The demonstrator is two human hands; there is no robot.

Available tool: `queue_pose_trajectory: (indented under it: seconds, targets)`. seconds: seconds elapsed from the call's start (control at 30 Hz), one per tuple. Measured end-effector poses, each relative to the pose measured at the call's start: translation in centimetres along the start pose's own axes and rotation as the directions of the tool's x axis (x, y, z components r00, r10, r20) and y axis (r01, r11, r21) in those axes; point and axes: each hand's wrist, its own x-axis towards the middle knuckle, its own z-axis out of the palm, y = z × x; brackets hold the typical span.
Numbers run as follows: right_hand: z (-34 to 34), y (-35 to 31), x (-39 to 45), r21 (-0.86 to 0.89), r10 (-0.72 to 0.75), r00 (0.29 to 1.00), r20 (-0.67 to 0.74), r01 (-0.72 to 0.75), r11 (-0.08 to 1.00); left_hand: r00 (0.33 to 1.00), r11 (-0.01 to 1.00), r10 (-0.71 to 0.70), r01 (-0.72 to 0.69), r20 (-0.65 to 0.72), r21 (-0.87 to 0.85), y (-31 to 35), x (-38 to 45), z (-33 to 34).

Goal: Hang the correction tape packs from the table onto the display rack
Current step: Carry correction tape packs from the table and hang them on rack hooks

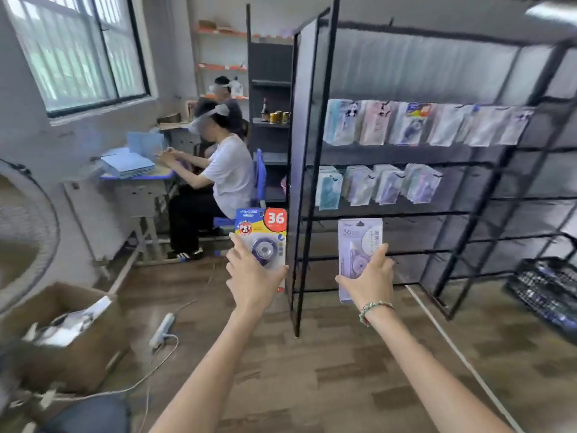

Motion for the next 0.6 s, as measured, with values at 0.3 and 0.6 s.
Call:
queue_pose_trajectory:
  seconds: [0.3, 0.6]
  targets:
    - [-7.9, 11.3, 9.4, -0.052, 0.202, 0.969, -0.143, -0.211, 0.976, 0.970, 0.994, 0.111, -0.106, 0.218, -0.035, 10.0, 0.0, 15.7]
    - [-12.5, 19.1, 19.0, -0.014, 0.288, 0.928, -0.236, -0.299, 0.954, 0.925, 0.977, 0.204, -0.174, 0.320, -0.120, 18.1, 2.2, 28.6]
